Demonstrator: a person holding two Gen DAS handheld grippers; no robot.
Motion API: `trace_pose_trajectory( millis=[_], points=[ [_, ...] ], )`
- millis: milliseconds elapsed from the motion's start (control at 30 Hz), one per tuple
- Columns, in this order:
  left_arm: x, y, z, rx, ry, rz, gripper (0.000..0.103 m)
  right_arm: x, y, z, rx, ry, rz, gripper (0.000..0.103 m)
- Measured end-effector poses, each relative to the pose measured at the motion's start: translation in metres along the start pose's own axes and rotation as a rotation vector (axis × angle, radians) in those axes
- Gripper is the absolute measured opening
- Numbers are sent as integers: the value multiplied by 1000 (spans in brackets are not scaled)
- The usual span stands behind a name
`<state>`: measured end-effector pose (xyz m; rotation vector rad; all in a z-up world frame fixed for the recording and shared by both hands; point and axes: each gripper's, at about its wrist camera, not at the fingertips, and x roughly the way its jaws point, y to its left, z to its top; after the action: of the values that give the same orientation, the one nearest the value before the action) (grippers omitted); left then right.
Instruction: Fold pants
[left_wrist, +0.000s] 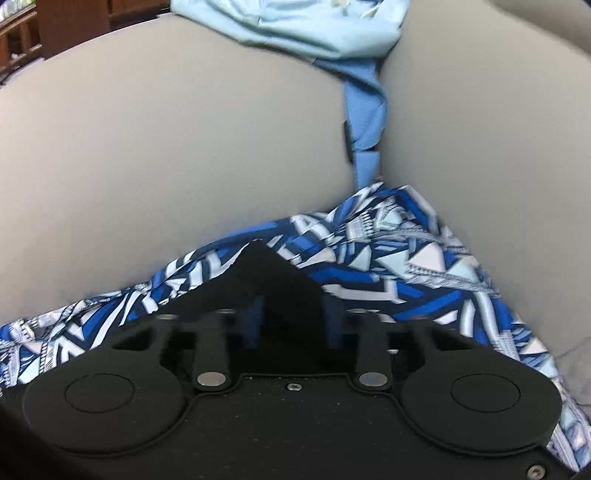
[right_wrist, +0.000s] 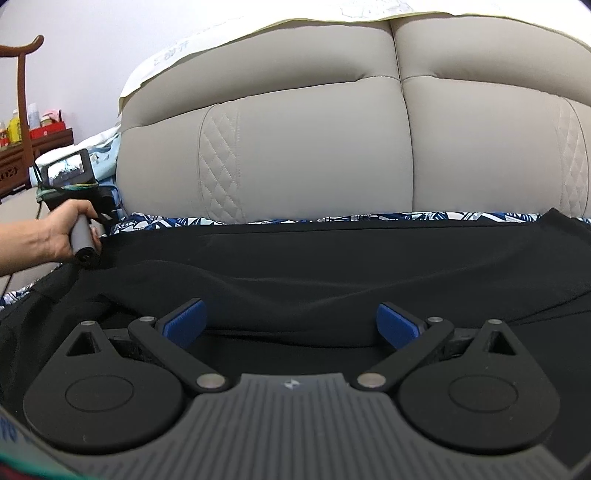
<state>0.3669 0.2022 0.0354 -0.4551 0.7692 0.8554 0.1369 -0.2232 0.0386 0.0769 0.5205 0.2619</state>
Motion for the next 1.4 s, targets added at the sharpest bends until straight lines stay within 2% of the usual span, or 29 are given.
trace_pose_trajectory(
  millis=[33,67,167,267,500,567,700,767,900,1033,1167,1400],
  points=[
    [-4,5,2,-3,8,-67,2,-2,0,-1,2,-6,-8,103],
    [-10,8,3,-5,10,-74,1,-4,0,-1,7,-15,-19,103],
    [-34,21,4,4,-21,-120,1,-11,0,-2,19,-46,-49,103],
    [-66,40,5,39,-61,-198,1,-16,0,-1,31,-63,-30,103],
    [-144,123,-14,62,-166,-410,1,-25,0,-7,152,-51,5,103],
    [-153,145,-26,78,-181,-432,1,-25,5,-6,215,-20,42,103],
    [-164,179,-47,94,-198,-478,1,-24,32,1,287,25,129,89],
    [-169,195,-55,81,-203,-502,1,-19,50,4,346,57,210,84],
    [-172,219,-67,64,-196,-543,1,3,91,8,458,144,341,76],
    [-174,237,-76,48,-197,-568,1,30,125,11,540,204,398,71],
    [-175,248,-84,44,-204,-582,1,65,145,18,603,253,406,70],
    [-166,257,-87,17,-187,-593,1,106,145,28,615,300,247,59]
  ],
)
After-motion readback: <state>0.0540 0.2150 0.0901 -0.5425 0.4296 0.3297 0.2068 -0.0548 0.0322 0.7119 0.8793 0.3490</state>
